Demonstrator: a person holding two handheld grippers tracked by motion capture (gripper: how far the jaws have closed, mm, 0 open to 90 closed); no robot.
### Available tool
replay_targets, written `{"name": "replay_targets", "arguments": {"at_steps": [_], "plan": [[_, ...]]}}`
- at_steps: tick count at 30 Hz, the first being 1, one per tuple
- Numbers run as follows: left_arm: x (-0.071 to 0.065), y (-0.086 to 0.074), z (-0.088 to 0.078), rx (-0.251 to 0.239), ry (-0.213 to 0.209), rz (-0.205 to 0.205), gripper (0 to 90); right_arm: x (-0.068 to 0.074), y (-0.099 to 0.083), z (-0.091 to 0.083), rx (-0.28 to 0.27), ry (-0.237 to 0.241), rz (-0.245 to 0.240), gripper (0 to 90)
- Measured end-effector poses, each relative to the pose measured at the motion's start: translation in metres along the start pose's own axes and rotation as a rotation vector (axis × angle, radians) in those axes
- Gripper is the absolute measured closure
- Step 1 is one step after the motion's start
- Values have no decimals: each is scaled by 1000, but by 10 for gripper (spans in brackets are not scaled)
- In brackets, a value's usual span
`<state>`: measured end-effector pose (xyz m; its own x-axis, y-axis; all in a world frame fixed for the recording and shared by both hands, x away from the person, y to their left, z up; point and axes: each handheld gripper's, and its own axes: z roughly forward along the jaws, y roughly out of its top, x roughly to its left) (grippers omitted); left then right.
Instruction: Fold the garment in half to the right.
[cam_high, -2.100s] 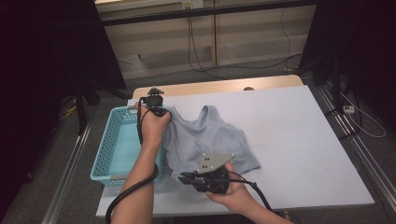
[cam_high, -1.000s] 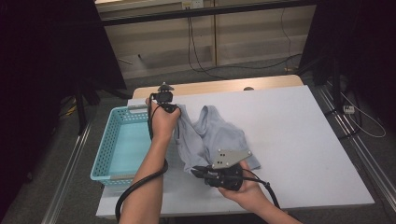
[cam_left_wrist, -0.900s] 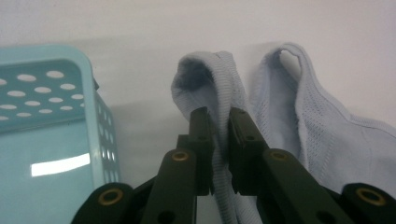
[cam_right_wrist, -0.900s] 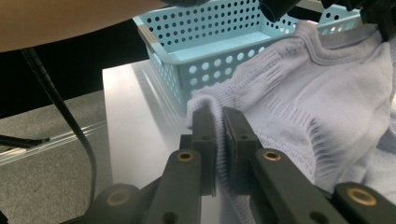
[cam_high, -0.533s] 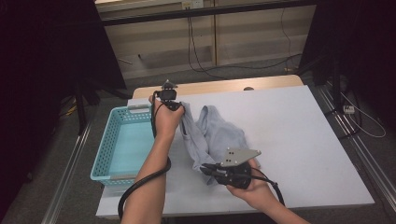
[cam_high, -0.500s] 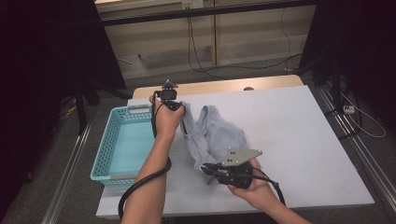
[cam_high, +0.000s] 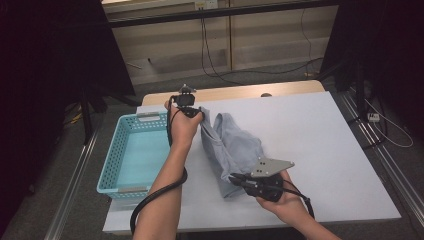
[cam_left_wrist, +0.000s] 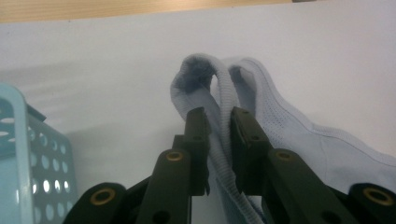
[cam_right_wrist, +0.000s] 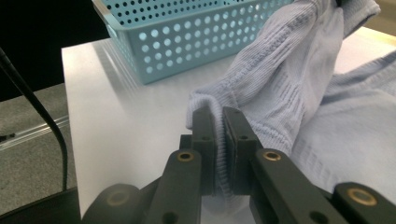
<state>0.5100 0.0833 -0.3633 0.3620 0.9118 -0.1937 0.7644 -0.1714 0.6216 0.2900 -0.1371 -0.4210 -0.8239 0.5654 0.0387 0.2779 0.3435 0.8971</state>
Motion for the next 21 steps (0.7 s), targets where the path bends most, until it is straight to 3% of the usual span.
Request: {"name": "replay_targets", "arguments": {"at_steps": [7, 11, 16, 21], "plan": [[-7, 3, -1, -48, -42, 27, 706, -8, -12, -11, 26, -43, 8, 847], [-8, 5, -4, -92, -64, 41, 609, -14, -19, -17, 44, -69, 23, 847], [-7, 5, -4, -130, -52, 54, 451, -17, -27, -20, 65, -88, 37, 848], [-5, -1, -3, -115, -32, 80, 395, -26, -36, -24, 94, -121, 71, 826]]}}
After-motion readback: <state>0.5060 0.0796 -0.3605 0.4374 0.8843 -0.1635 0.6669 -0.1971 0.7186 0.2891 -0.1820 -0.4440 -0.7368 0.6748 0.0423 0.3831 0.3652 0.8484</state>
